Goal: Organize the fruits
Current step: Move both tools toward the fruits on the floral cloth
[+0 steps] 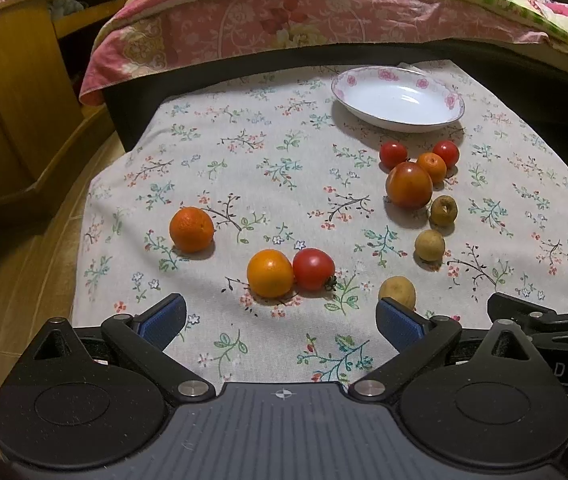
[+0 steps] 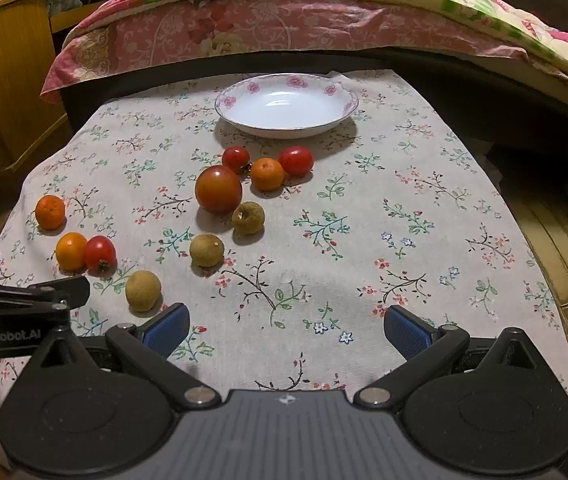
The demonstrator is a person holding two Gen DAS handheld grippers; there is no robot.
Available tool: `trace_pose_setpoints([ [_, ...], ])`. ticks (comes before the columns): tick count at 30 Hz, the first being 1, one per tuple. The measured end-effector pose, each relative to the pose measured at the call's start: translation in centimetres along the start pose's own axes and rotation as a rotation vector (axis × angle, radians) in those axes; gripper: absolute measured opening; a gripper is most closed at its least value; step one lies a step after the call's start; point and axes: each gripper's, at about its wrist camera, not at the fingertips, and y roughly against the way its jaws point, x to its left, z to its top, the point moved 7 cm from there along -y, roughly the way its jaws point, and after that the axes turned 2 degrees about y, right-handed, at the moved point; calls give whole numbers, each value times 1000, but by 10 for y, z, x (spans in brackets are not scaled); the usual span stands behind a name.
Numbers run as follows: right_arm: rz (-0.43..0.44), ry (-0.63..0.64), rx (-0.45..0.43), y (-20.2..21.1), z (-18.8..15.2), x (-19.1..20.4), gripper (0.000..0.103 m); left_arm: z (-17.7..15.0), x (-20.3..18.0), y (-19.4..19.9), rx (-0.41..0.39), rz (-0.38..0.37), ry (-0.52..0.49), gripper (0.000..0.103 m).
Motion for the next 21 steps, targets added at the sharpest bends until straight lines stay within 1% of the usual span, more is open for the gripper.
trace_pose_setpoints([
  [21,7,1,7,-1,0,1,103,0,-1,0,4,4,-3,101],
])
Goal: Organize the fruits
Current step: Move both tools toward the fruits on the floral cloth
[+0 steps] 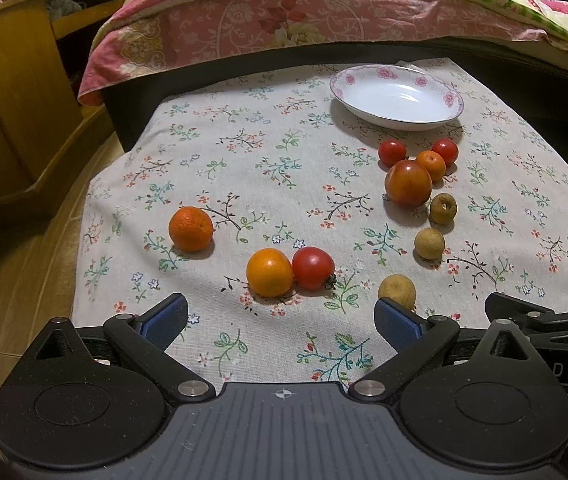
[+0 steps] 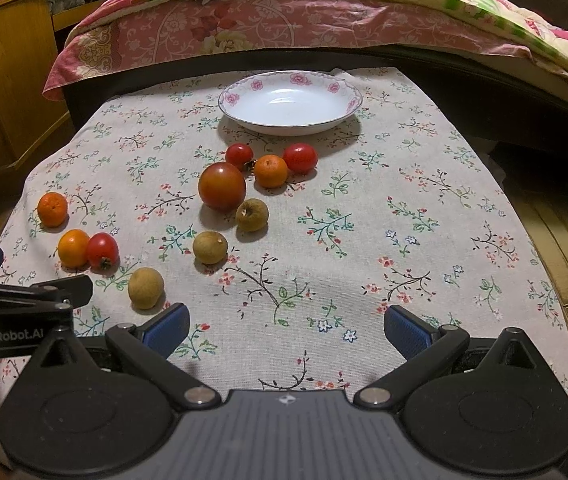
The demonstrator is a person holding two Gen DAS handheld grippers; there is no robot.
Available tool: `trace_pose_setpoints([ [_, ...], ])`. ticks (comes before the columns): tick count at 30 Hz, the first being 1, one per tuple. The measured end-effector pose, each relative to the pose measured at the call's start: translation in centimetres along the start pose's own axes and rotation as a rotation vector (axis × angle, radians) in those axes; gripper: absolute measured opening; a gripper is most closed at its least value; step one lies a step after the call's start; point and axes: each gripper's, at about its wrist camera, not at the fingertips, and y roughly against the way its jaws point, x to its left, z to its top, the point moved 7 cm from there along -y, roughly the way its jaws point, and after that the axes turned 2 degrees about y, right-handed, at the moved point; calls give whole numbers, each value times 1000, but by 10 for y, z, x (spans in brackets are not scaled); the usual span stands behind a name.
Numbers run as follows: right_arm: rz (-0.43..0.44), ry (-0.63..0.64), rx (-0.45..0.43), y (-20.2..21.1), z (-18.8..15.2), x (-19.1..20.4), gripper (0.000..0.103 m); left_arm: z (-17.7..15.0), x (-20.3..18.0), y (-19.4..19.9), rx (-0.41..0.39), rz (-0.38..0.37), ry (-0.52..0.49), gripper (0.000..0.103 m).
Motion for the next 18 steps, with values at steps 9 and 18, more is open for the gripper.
trace_pose_setpoints([
  [9,1,1,1,0,0,0,103,0,0,0,1,1,-2,100],
  [18,20,13,-1,2,1,5,102,3,0,7,-9,25,-26,99],
])
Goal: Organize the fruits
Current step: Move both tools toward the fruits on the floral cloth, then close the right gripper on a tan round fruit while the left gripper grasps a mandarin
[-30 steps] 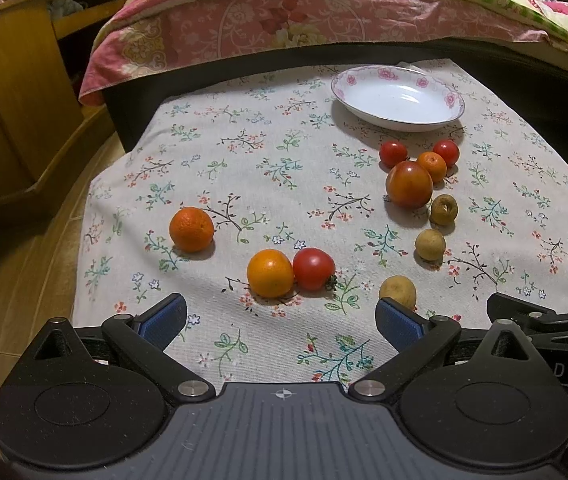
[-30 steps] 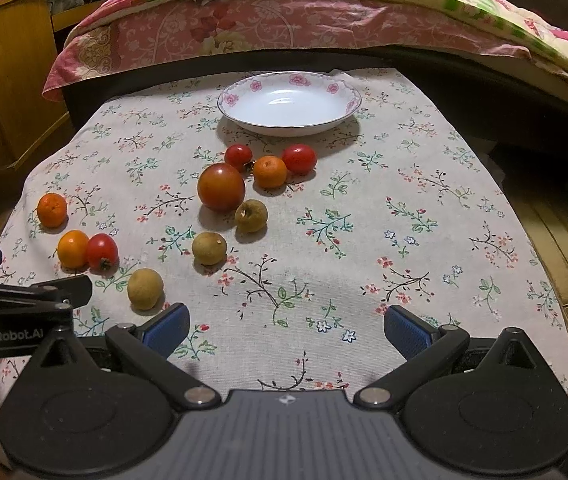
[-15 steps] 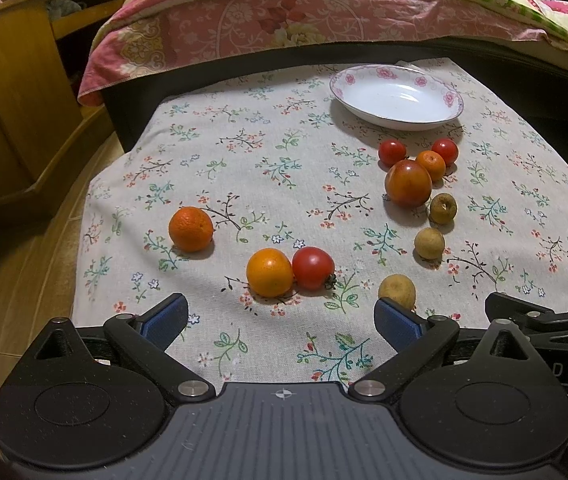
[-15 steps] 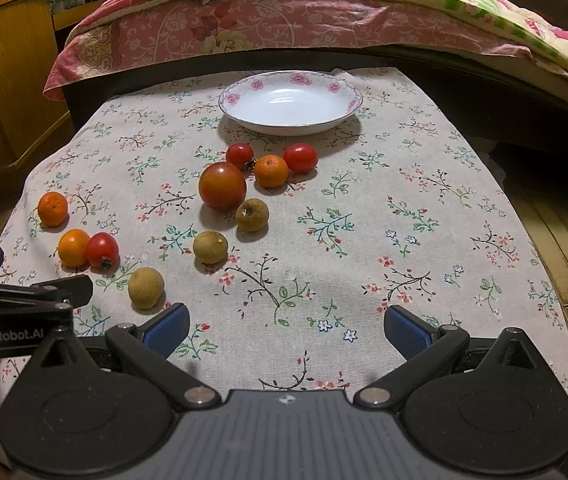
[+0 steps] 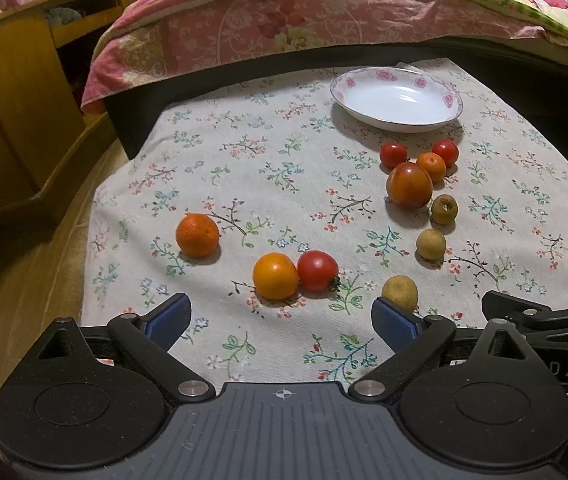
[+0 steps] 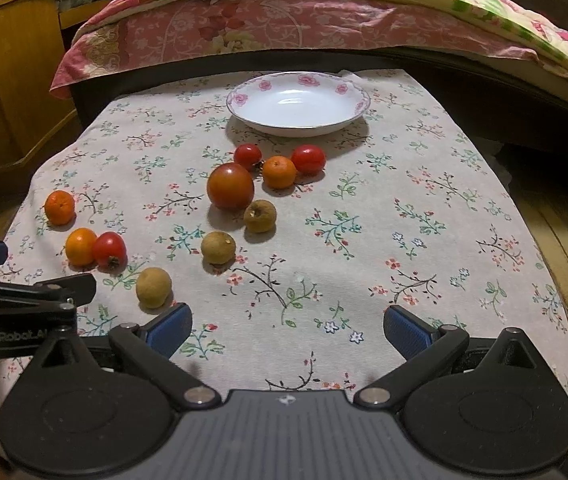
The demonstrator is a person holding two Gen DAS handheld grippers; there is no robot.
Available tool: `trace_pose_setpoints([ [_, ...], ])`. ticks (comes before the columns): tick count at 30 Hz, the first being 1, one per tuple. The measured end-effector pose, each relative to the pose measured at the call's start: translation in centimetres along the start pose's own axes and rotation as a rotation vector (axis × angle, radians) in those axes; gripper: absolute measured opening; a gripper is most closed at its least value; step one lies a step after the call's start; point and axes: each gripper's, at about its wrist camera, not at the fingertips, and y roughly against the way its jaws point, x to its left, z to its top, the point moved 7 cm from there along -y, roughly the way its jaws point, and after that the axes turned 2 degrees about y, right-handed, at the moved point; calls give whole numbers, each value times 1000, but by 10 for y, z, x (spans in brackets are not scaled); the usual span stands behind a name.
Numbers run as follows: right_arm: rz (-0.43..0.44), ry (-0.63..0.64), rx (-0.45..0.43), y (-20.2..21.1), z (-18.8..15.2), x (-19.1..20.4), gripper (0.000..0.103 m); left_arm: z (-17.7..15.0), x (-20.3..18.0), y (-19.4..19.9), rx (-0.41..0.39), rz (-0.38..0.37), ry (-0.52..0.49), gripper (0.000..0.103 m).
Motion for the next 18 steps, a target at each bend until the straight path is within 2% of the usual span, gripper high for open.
trace_pose_setpoints([
  [6,41,23,-11,3,7,7,97,7,6,8,-5,31,-14,96],
  [10,85,39,-12,1,13,15,94,11,10,10,-43,65,-60,97],
  [13,127,62,0,-3,15,24,87,9,15,3,-27,68,-60,97],
  [18,202,111,20,-11,15,42,68,9,25,0,-26,85,-53,96],
])
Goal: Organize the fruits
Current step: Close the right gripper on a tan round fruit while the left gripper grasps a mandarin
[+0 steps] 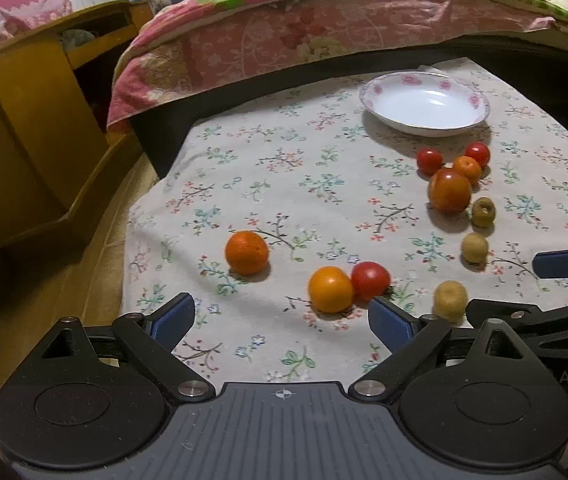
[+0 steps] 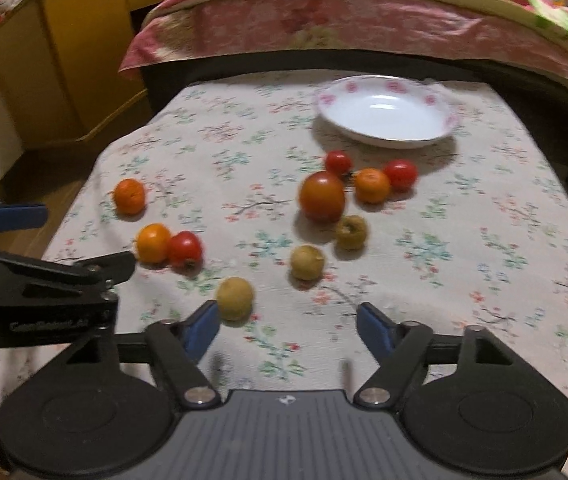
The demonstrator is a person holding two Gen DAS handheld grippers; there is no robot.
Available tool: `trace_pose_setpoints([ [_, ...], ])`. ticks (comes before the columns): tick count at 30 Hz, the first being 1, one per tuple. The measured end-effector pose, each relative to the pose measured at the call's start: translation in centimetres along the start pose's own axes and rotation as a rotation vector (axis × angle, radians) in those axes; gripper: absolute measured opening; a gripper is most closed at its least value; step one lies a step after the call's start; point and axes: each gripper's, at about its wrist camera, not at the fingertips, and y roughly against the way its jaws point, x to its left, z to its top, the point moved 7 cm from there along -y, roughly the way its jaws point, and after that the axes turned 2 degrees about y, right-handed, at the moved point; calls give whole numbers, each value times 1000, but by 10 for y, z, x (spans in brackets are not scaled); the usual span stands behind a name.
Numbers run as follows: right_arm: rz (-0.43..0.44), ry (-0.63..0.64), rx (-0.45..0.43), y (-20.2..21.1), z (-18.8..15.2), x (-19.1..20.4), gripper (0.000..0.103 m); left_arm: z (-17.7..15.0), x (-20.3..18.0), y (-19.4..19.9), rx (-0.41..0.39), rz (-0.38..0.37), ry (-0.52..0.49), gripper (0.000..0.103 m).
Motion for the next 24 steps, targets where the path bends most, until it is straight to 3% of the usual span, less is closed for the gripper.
trace_pose_setpoints([
  [3,39,20,4,-6,4,8,60,1,6,-3,5,4,11,97],
  [5,63,38,21,-11,5,13,51,1,10,-2,6,-39,50,98],
  [7,69,53,42,-18,3,16,50,1,12,-1,-1,-68,81,98],
  [10,88,60,63,-25,1,19,41,2,12,-3,-1,-62,71,98],
  [16,118,96,77,-35,5,24,35,3,7,-3,-19,-106,46,98],
  [18,129,107,89,-40,5,26,27,5,6,-5,-24,-98,26,98],
  [21,127,142,87,-42,5,27,27,7,4,-10,-19,-98,-7,97],
  [24,135,155,94,-43,6,27,26,10,0,-16,-9,-138,-22,87],
])
